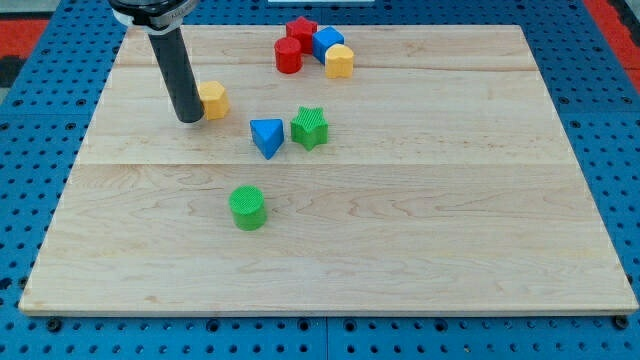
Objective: Push the green circle into the yellow hexagon
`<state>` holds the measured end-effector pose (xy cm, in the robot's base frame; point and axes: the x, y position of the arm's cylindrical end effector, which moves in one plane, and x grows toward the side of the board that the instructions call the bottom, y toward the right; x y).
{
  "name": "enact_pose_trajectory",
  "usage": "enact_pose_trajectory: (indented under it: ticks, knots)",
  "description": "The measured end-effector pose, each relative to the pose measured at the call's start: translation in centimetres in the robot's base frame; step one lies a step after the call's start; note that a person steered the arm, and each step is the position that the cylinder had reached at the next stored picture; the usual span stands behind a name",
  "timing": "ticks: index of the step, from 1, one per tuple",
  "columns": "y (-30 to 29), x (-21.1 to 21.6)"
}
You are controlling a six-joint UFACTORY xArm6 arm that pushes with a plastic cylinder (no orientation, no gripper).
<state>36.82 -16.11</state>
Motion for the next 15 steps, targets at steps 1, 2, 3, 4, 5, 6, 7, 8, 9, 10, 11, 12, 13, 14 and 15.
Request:
enact_pose_trajectory:
  ticks: [1, 2, 3, 4, 5, 6, 7, 8, 9, 10, 11, 12, 13, 14, 15]
  knots:
    - [4.9, -1.7]
    - [7.9, -6.9]
    - [7.4, -5.1]
    - [9.8, -7.5]
    - [20.5, -7.4]
    - [23.7, -3.8]
    - [30.5, -1.5]
    - [32.0, 4.9]
    - [26.2, 14.3]
    - [16.4, 13.7]
    - [11.2, 16.2]
    - [4.1, 14.9]
    - [2.5, 6.4]
    - [0.6, 9.6]
    - [7.3, 11.1]
